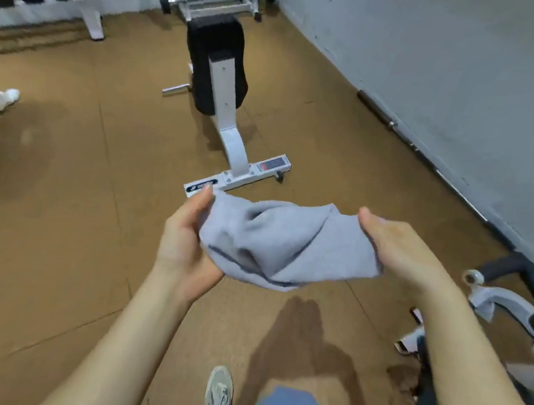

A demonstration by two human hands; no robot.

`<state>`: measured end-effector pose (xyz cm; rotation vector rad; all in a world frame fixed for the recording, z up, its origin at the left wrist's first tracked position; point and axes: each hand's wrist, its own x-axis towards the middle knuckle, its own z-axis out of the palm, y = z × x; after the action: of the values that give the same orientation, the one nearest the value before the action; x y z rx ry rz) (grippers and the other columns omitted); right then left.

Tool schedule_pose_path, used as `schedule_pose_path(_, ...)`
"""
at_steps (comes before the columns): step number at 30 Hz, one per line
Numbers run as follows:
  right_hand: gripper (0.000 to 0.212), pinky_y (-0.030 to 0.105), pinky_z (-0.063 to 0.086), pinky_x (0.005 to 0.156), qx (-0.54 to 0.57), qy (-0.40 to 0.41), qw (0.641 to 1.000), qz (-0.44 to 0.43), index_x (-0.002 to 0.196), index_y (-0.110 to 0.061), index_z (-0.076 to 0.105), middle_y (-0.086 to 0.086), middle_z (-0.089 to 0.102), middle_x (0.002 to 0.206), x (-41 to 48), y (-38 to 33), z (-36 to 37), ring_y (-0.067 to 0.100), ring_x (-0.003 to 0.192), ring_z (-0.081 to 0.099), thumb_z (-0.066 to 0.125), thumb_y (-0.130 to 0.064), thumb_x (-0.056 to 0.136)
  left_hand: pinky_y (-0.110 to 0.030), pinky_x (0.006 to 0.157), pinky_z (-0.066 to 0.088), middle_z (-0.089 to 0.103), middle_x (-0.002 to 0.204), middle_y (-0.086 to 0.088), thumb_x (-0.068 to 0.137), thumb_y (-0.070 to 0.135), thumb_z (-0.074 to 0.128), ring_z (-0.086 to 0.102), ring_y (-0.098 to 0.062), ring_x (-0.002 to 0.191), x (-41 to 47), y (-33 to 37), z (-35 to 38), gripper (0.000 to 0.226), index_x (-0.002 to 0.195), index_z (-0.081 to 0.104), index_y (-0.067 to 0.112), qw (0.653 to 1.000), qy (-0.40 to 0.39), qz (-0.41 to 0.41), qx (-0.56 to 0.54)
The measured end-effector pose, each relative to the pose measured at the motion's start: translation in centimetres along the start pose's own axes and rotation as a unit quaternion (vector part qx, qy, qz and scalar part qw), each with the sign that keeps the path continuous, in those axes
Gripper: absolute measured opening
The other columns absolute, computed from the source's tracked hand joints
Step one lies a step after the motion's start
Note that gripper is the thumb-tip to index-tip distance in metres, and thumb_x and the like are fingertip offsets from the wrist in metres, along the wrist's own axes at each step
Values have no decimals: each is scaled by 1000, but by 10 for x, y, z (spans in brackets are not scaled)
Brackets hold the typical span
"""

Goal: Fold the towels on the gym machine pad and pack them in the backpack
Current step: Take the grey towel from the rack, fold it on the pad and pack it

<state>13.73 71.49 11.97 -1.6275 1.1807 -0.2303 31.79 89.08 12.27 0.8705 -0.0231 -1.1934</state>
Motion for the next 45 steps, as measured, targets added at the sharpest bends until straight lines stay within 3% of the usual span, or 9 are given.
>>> schedule_pose_path(3,60,34,29,55,-151,166,973,-44,58,-1,46,9,47,58,26,-27,-39,22,57,45,47,-46,97,-38,77,56,73,104,-13,98,36,53,72,-24,89,70,17,-8,30,97,69,11,979,110,-53,162)
schedule_pose_path(8,41,30,42,65,141,345,928,-3,67,-8,64,7,65,73,84,-22,-103,16,70,60,58,-40,93,-37,73,58,74,108,-5,102,32,46,71,-19,95,190,20,28,37,128,58,9,970,101,-88,205)
schedule_pose_path(16,20,24,46,44,163,365,903,158,102,-14,55,14,66,86,174,60,-223,10,41,59,69,-17,88,-31,78,50,71,103,-3,102,37,44,67,-16,97,326,-26,217,34,110,64,10,945,-81,-169,267)
schedule_pose_path(22,53,36,50,77,149,275,926,211,85,-14,76,5,74,85,193,95,-298,20,79,67,62,-65,80,-27,67,49,64,78,2,94,31,54,63,-12,74,396,-79,372,17,88,65,19,906,-210,-238,280)
schedule_pose_path(27,44,28,30,55,98,268,931,229,59,-10,51,-1,44,55,188,117,-334,16,51,42,74,-39,82,-16,65,53,63,72,9,97,22,49,64,-3,68,439,-145,478,20,82,62,25,858,-321,-259,305)
schedule_pose_path(32,25,36,36,57,370,439,806,146,67,-2,60,15,48,66,187,133,-359,23,58,47,73,-21,77,-24,65,53,66,77,3,78,17,67,64,-8,73,463,-213,574,22,100,60,20,768,-487,-338,242)
schedule_pose_path(38,30,31,40,60,531,706,462,74,79,-4,58,9,52,69,186,128,-432,30,67,50,43,7,56,-29,66,57,70,104,-5,93,13,47,69,-17,87,503,-294,652,31,120,62,15,582,-643,-396,302)
schedule_pose_path(43,35,25,31,49,352,769,516,133,90,0,61,10,46,71,168,87,-502,20,59,41,40,6,63,-21,54,48,66,62,4,99,37,50,59,-12,57,527,-348,695,41,75,73,13,164,-775,-92,604)
schedule_pose_path(45,36,27,29,52,342,731,577,130,94,7,55,9,43,78,161,75,-517,22,64,37,44,-2,61,-25,61,48,66,62,11,97,41,52,61,-9,61,519,-372,709,38,71,71,21,144,-784,89,597)
